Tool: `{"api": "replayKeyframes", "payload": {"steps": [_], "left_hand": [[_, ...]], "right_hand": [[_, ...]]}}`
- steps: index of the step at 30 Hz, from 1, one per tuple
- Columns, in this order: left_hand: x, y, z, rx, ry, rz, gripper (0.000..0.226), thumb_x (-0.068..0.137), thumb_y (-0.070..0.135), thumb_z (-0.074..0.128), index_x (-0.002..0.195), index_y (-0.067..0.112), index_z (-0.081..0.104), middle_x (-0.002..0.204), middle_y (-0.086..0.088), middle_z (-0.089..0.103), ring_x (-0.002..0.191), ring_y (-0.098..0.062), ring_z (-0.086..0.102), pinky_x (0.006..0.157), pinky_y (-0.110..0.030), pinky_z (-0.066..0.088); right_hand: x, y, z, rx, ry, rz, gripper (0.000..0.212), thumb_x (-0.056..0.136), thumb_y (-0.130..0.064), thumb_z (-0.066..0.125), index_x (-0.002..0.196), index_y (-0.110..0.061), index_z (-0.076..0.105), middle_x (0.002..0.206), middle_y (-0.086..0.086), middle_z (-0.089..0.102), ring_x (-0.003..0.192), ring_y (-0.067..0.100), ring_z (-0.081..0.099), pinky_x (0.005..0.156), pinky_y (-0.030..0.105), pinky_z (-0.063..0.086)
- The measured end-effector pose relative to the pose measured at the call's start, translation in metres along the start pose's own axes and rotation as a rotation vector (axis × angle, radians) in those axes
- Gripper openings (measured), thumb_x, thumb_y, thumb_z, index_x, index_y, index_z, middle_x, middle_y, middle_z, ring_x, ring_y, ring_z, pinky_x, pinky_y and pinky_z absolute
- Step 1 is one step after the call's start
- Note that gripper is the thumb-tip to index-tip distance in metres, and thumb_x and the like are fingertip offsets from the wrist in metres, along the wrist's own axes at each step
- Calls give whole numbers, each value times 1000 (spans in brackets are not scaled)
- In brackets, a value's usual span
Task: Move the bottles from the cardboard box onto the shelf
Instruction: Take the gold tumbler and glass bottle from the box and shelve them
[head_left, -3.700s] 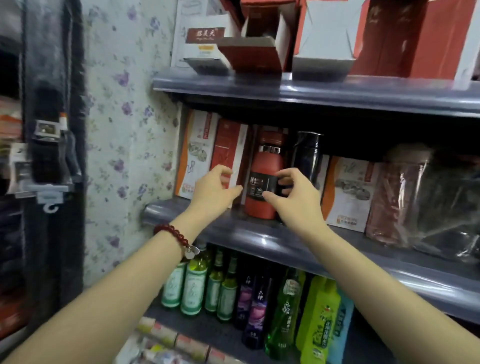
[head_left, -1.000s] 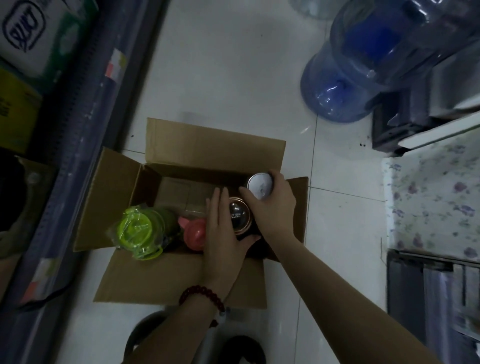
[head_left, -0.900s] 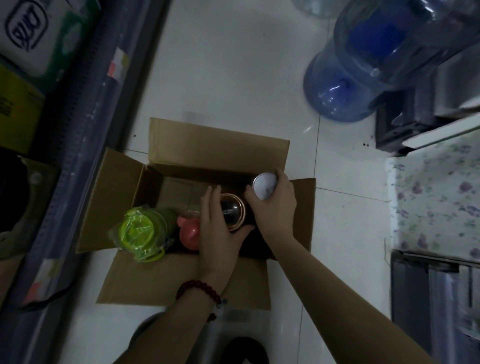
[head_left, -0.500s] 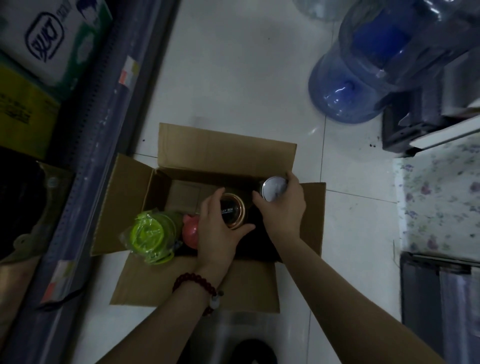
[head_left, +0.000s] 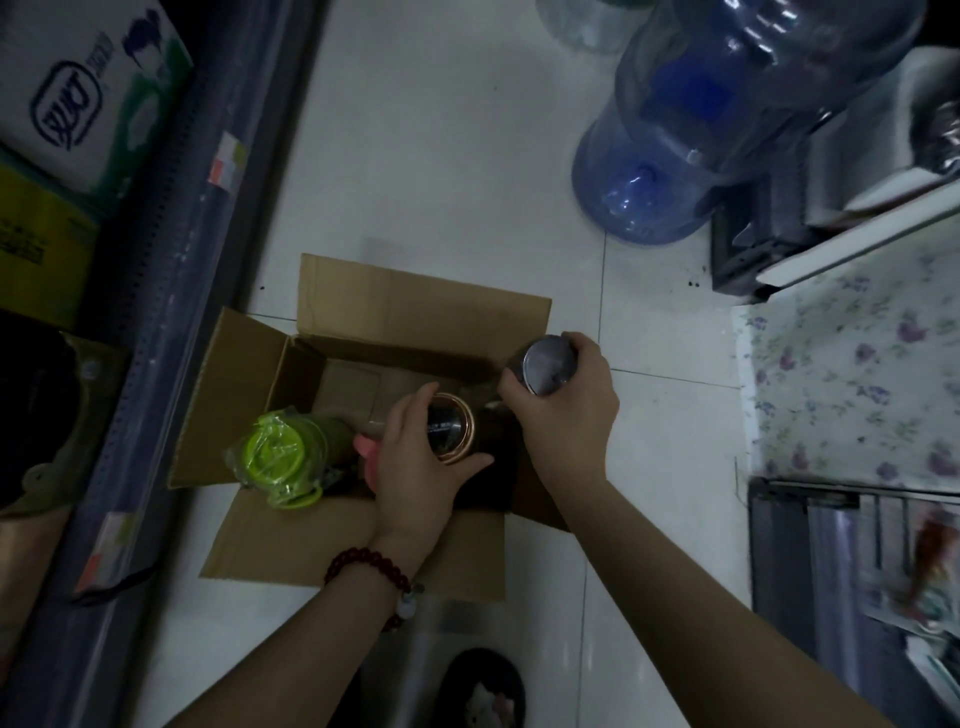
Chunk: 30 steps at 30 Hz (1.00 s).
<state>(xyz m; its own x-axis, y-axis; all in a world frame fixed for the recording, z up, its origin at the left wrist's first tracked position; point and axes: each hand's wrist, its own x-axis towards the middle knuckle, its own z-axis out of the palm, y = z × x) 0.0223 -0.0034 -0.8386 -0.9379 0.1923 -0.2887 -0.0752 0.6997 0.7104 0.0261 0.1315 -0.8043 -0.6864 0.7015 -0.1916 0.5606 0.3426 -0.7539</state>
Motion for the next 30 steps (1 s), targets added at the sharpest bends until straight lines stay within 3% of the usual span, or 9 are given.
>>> {"api": "replayKeyframes", "payload": {"steps": [3, 7, 10, 13, 16, 18, 22, 27, 30], "left_hand": [[-5, 17, -9, -45, -14, 21, 87, 60, 31, 85, 135, 19, 43, 136, -1, 47, 117, -4, 40, 98, -17, 31], [-16, 40, -27, -48, -6, 44, 84, 60, 28, 86, 133, 19, 45, 133, -2, 49, 118, -9, 45, 98, -20, 35], [-24, 62, -48, -43, 9, 55, 83, 60, 28, 86, 133, 20, 46, 130, 0, 51, 118, -15, 48, 100, -28, 42], [-31, 95, -78, -65, 5, 56, 86, 60, 30, 86, 135, 20, 45, 130, 1, 50, 116, -10, 47, 95, -21, 39], [-33, 140, -114, -87, 16, 52, 89, 58, 34, 86, 135, 20, 44, 130, 0, 52, 118, -15, 49, 94, -20, 37], [-31, 174, -139, -127, 18, 76, 91, 56, 34, 87, 135, 24, 42, 131, 2, 53, 117, -11, 49, 94, -20, 38], [-30, 245, -184, -182, 14, 97, 94, 51, 36, 90, 129, 28, 38, 124, 3, 54, 108, -9, 52, 90, -22, 44], [-36, 344, -234, -221, -5, 217, 78, 49, 37, 90, 113, 22, 49, 108, 6, 63, 94, -8, 59, 76, -15, 41], [-43, 403, -264, -286, -80, 308, 71, 50, 37, 89, 111, 27, 54, 100, 12, 67, 89, -1, 62, 70, -9, 43]], "right_hand": [[-5, -15, -23, 2, -4, -32, 68, 72, -29, 78, 131, -17, 47, 126, -1, 55, 106, 2, 43, 78, 0, 26], [-13, -34, -54, 3, 6, -56, 67, 71, -29, 79, 129, -16, 48, 124, 1, 57, 112, 13, 52, 92, 16, 38], [-19, -51, -82, -14, 17, -64, 67, 70, -32, 78, 128, -17, 49, 121, 0, 58, 110, 13, 53, 91, 18, 41], [-23, -79, -117, 3, 46, -54, 67, 69, -31, 79, 128, -17, 49, 120, -1, 57, 109, 12, 53, 90, 19, 42], [-24, -112, -156, 15, 82, -39, 68, 67, -32, 79, 127, -19, 49, 117, -4, 56, 103, 7, 49, 81, 5, 33], [-22, -136, -183, 17, 104, -47, 66, 66, -30, 79, 124, -19, 51, 112, -5, 53, 100, 7, 48, 73, 3, 31], [-25, -185, -240, -37, 190, -103, 63, 66, -26, 80, 122, -12, 54, 113, 4, 52, 102, 15, 49, 83, 18, 35], [-33, -249, -321, -29, 218, -64, 71, 64, -30, 80, 127, -13, 54, 116, 8, 61, 108, 21, 57, 95, 34, 47], [-45, -286, -376, -17, 242, -68, 73, 63, -31, 81, 128, -13, 55, 116, 7, 65, 110, 22, 59, 95, 35, 47]]}}
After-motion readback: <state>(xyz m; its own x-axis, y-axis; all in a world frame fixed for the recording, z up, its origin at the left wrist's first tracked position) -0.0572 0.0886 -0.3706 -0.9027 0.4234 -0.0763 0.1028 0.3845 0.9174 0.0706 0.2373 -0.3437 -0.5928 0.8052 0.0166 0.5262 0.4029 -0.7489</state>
